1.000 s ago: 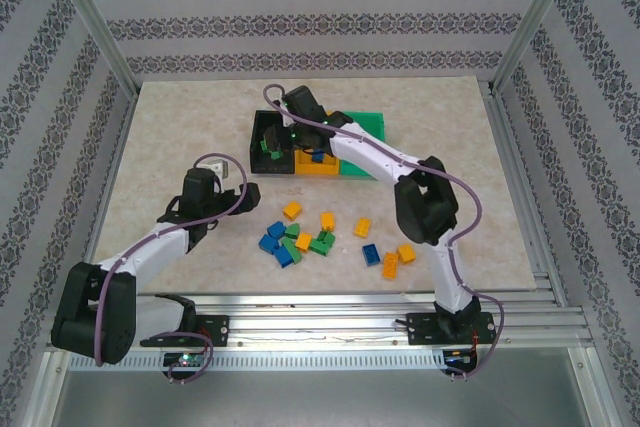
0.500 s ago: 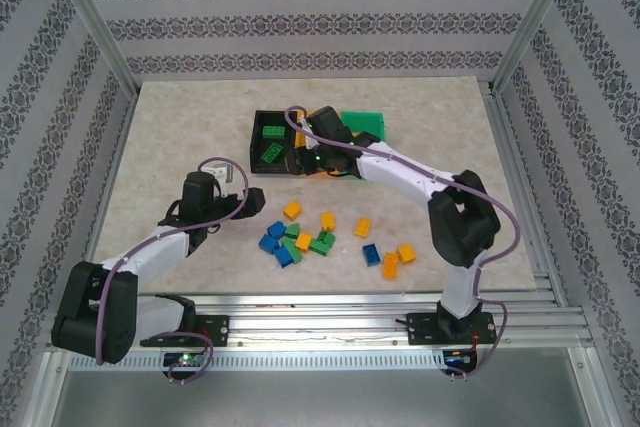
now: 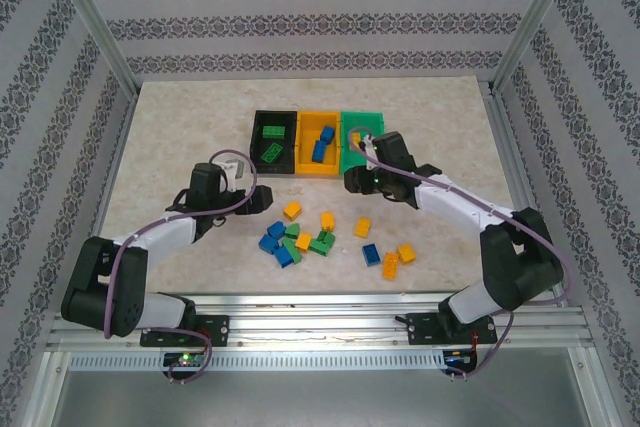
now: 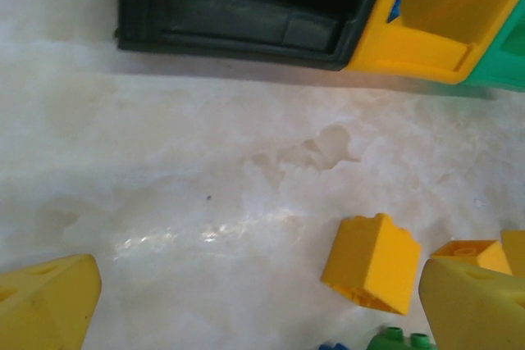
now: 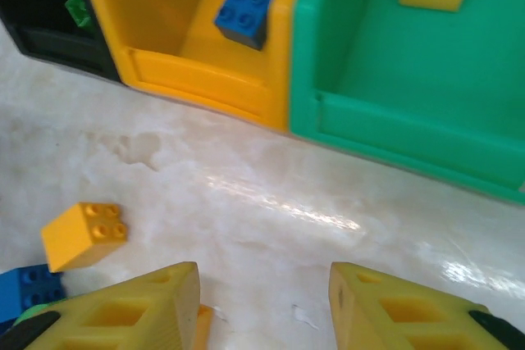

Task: Sort the legos into containers by color
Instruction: Pick up the lego from the center of the table.

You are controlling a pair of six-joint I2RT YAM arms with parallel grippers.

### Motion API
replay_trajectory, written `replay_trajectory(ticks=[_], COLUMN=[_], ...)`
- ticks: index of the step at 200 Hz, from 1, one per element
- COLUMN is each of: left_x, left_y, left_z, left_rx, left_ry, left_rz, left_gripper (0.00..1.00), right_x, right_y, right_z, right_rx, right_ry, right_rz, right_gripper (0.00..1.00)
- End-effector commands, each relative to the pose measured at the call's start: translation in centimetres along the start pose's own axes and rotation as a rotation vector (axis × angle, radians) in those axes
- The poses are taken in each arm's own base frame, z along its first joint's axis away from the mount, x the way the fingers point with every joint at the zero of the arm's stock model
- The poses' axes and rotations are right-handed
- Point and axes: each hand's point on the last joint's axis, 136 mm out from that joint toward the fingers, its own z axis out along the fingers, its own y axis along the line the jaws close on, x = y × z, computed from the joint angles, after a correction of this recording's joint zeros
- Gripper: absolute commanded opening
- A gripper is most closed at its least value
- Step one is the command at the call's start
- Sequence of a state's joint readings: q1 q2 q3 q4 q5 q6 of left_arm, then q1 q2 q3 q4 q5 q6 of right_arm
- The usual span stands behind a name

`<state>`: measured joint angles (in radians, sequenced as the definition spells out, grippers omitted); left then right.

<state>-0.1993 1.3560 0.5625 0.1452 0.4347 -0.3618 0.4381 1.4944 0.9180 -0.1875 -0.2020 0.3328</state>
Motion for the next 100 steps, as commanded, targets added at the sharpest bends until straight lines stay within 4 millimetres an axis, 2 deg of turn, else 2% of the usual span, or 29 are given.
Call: replay_trajectory(ticks=[1,25,47,84,100], left_x=[0.4,1.6,2.7,3.5,4.2], left_y=[-2.0,-3.5,-4.4,-5.3,-5.0], left_z=[0.5,1.3,2.0,3.6,4.2], left_rx=[0.042,0.044,0.007,-0.069,-0.129], left_ry=[0.061,0.139,0.224,0.315,0.374], left_rz=[0.057,0.090,0.145,0.247,0.289], left_gripper=[0.97,0.91,0.87,0.79,0.79], right_x=[-0.5,-0.1,0.6,0.9,1.0], right_y=[-1.2,-4.0,-5.4,-5.4,-5.5], right_z=[-1.0,-1.3,-1.4,-1.1,-1.0], right_rx=[-0.011,-0.009,-0.011,-0.032,-0.025], right_ry=[-0.076,-0.128,-0.157,-0.164,-0.154], right_rz=[-0.006,0.063,0.101,0.114,0.110], right_gripper=[0.46,0.46,0.46,0.46,0.46])
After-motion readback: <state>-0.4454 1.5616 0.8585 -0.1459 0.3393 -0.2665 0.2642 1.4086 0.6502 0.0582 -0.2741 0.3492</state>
